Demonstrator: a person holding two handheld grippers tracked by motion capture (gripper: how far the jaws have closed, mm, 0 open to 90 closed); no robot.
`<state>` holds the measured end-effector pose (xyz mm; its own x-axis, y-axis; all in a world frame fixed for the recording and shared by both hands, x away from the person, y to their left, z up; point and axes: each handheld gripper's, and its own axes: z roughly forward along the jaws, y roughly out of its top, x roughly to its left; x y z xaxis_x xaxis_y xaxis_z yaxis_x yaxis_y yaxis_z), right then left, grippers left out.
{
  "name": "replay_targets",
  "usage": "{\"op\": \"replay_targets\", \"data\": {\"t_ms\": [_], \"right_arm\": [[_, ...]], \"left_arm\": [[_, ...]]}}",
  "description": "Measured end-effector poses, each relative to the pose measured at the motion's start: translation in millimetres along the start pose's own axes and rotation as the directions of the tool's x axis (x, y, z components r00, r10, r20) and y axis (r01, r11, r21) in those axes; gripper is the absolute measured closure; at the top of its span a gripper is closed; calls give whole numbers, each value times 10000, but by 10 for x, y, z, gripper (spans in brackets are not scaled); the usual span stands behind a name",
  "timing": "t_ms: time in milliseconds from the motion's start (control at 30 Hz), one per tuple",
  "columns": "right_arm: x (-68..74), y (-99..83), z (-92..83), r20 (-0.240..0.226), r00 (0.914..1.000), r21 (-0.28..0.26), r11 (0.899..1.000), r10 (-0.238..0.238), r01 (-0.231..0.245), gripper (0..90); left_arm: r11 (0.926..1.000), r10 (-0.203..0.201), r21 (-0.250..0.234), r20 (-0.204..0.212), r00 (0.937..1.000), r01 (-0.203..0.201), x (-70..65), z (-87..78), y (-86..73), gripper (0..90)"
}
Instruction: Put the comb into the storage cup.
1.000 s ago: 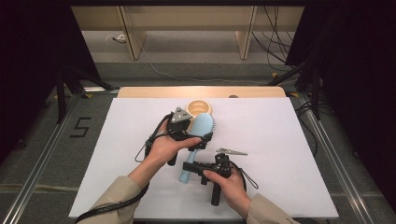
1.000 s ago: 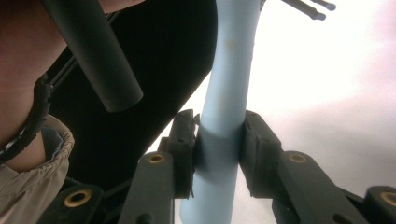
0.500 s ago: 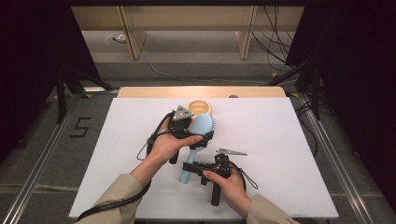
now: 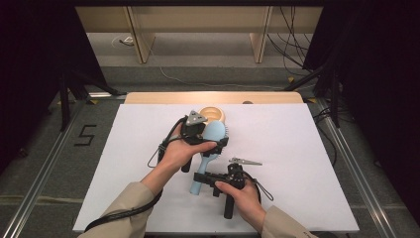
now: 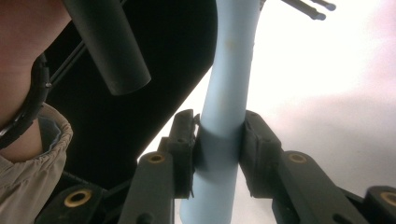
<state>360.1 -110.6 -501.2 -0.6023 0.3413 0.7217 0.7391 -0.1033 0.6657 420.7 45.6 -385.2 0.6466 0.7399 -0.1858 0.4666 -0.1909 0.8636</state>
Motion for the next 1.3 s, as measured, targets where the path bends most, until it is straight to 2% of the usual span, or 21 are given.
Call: {"op": "replay_targets", "data": {"t_ms": [500,1067,1300], "right_arm": [[0,-4,0,57,10000,54,10000,-43,43,687],[6,-3,2,27,9999,72,9999,-109,109,687],[5,-5,2,38,9999,75,9999,-117,117,687]], "left_arm": [[9999,-107,76,69,9999,106,6,43,35,2],[9970,-758,185,265,9968,753,87,99,37,47],[9965,-817,235,410,9958,808,97,110,31,81]]}}
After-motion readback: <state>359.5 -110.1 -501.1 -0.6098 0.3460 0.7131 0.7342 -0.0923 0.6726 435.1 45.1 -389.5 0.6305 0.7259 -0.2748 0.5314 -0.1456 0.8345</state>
